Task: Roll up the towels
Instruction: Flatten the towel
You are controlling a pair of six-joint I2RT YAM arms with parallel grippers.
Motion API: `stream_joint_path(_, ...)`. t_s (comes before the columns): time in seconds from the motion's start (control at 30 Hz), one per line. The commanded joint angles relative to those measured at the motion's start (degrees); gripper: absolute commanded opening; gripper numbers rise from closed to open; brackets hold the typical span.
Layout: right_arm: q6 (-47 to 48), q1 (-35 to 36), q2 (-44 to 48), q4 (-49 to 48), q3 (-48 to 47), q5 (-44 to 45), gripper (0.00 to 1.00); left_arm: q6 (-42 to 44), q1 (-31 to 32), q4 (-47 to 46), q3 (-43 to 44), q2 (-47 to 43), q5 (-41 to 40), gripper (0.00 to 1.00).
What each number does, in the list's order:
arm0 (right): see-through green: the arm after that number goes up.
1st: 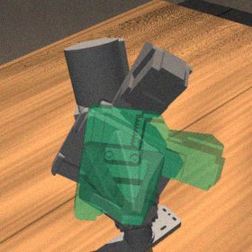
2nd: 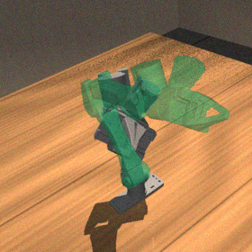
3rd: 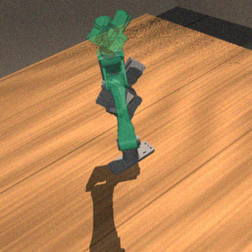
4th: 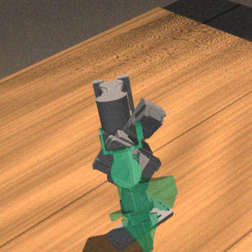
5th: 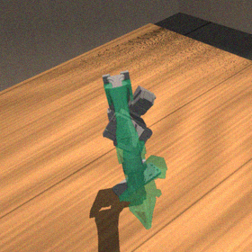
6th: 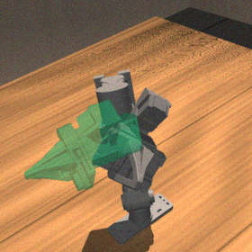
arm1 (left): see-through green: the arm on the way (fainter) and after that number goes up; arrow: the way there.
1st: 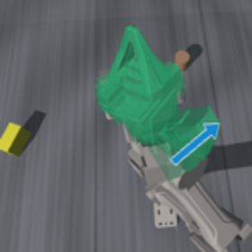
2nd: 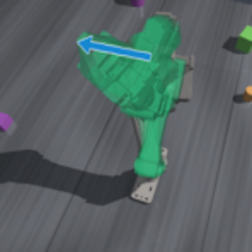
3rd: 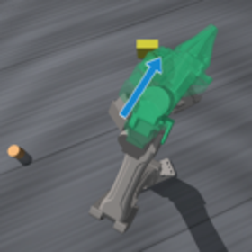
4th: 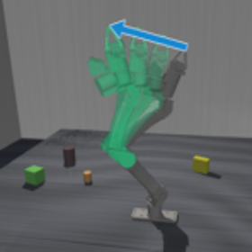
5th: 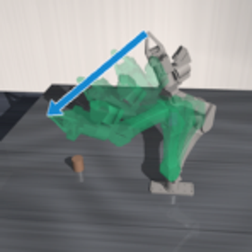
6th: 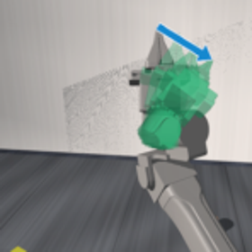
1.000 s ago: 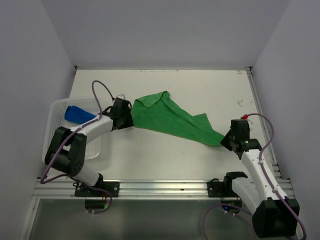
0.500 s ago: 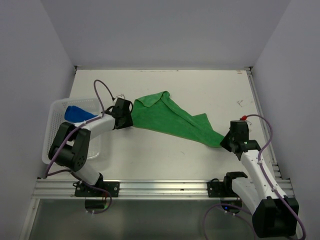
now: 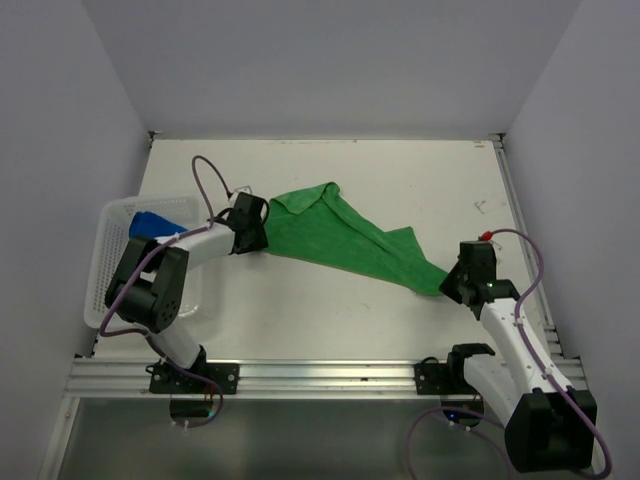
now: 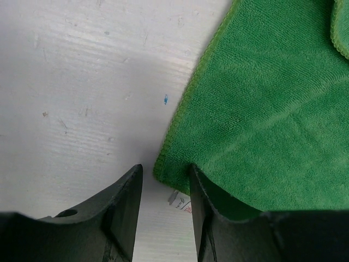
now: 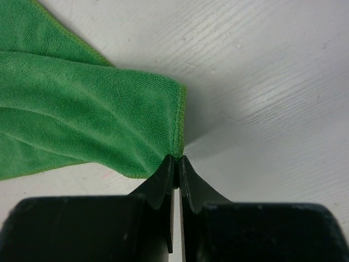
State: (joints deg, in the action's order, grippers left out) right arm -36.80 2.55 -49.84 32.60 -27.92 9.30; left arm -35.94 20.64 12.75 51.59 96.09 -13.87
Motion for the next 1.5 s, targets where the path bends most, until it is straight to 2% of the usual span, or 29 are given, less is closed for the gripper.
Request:
stream_joint_path(0.0,1.02,-0.35,0.27,-1.22,-0.03,-0.42,0.0,0.08,-0.43,-1.51,1.76,1.46,-1.86,0.42)
stream_joint_path(0.2,0.41,-0.35,1.06,-1.05,-0.47,-1.04,0.0,0.0,-0.43,0.08,0.35,2.34,-2.3,0.37)
stream_joint_path(0.3,0.23,-0.35,1.15,-0.87,-0.64,-1.39,0.0,0.0,-0.43,0.17,-0.7,3.05,-1.61,0.27)
stream_joint_path(0.53,0.15,-0.44,1.77,-0.52,-1.08,-1.74,0.0,-0.09,-0.43,-0.98,-2.81,4.71,0.6,0.17)
stream_joint_path(0.57,0.15,-0.44,1.86,-0.52,-1.08,-1.83,0.0,-0.09,-0.34,-1.15,-3.16,4.72,0.68,0.1)
stream_joint_path(0.67,-0.03,-0.44,1.59,-0.69,-1.08,-2.27,0.0,0.17,-0.34,-1.59,-3.25,4.46,1.04,0.0)
stream_joint_path(0.83,-0.12,-0.35,0.98,-0.96,-1.52,-2.97,0.0,0.79,-0.34,-0.54,-1.59,2.96,0.6,0.0)
stream_joint_path(1.17,-0.91,-0.44,-0.43,-0.7,-5.12,-4.82,0.0,1.93,-0.43,0.07,2.63,-8.19,4.55,0.0)
stream_joint_path(1.47,-2.66,-0.35,-5.34,-0.34,-15.91,-2.8,0.0,2.72,-2.88,1.92,8.87,-9.79,7.88,0.0)
